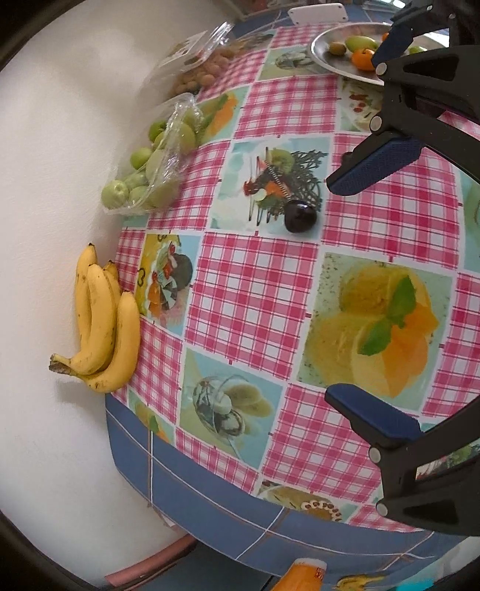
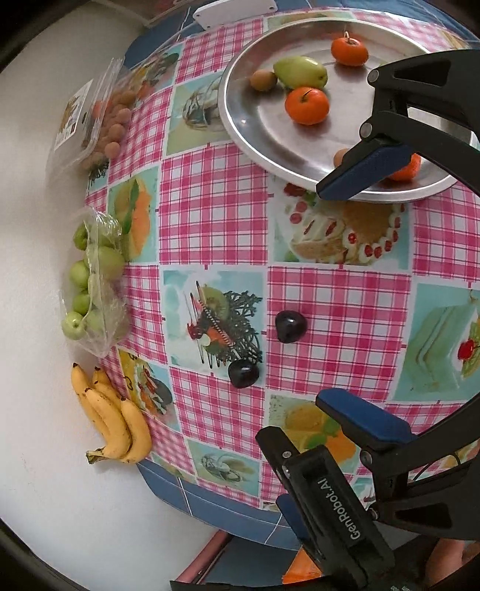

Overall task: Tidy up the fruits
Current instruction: 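Move both tools back from the bowl toward the two dark plums, then close the right tool on one dark plum while the left tool grasps the other plum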

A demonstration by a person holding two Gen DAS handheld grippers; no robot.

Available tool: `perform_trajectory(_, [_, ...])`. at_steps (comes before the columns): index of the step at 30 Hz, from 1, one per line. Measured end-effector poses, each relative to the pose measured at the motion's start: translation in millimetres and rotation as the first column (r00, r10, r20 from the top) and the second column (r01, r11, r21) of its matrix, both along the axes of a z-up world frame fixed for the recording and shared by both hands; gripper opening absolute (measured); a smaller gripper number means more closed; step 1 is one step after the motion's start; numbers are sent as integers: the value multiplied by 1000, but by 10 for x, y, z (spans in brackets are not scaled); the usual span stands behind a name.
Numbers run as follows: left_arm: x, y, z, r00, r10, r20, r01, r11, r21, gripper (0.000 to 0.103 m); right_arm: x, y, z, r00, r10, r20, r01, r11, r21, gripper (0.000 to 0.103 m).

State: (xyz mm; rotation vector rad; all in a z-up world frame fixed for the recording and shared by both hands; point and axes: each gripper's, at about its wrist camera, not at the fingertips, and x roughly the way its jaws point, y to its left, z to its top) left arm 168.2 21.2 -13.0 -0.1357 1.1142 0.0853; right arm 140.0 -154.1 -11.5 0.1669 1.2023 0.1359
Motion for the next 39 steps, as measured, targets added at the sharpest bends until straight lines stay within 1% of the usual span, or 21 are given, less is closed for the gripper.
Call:
perform_trajectory(5, [35, 44, 10, 999, 24, 20, -24, 999, -26, 103, 73, -15, 6, 1000, -3, -3, 3, 1000, 20, 101])
perform_trajectory(10, [39, 66, 55, 997, 40, 60, -36, 998, -60, 103, 147, -25, 45, 1000, 3, 8, -3, 1000, 21, 101])
perform_trajectory(15, [67, 72, 73, 996, 58, 74, -51, 994, -92, 103, 206, -61, 51, 1000, -6, 7, 6, 999, 43, 101])
perform_trajectory(17, [80, 73, 70, 995, 61, 75, -54, 993, -102, 103, 226, -71, 44, 1000, -9, 7, 9, 998, 55, 101])
perform_trajectory(21, [120, 107, 37, 997, 54, 60, -44, 988, -151, 103, 266, -101, 7, 1000, -19, 4, 18, 996, 91, 101])
perform_trajectory(23, [139, 116, 1, 997, 47, 55, -38, 985, -168, 103, 281, -110, -10, 1000, -23, 3, 23, 996, 92, 101])
perform_trajectory(26, [168, 108, -52, 998, 42, 54, -34, 988, -153, 103, 314, -95, -59, 1000, -19, -2, 19, 998, 67, 101])
perform_trajectory(30, [214, 112, -106, 998, 40, 47, -32, 986, -164, 103, 352, -76, -137, 1000, -19, -16, 20, 998, 64, 100])
perform_trajectory(32, [238, 108, -123, 998, 38, 42, -31, 988, -153, 103, 366, -33, -188, 1000, -9, -24, 9, 999, 37, 99])
perform_trajectory(34, [261, 108, -147, 998, 43, 36, -37, 990, -139, 103, 380, 9, -232, 999, 2, -33, -1, 1000, 27, 90])
perform_trajectory(36, [282, 119, -183, 999, 49, 24, -46, 990, -132, 103, 398, 48, -278, 999, 14, -44, -13, 1000, 24, 84])
perform_trajectory(39, [310, 142, -229, 998, 55, 8, -54, 991, -121, 103, 415, 93, -328, 998, 28, -48, -28, 1000, 7, 84])
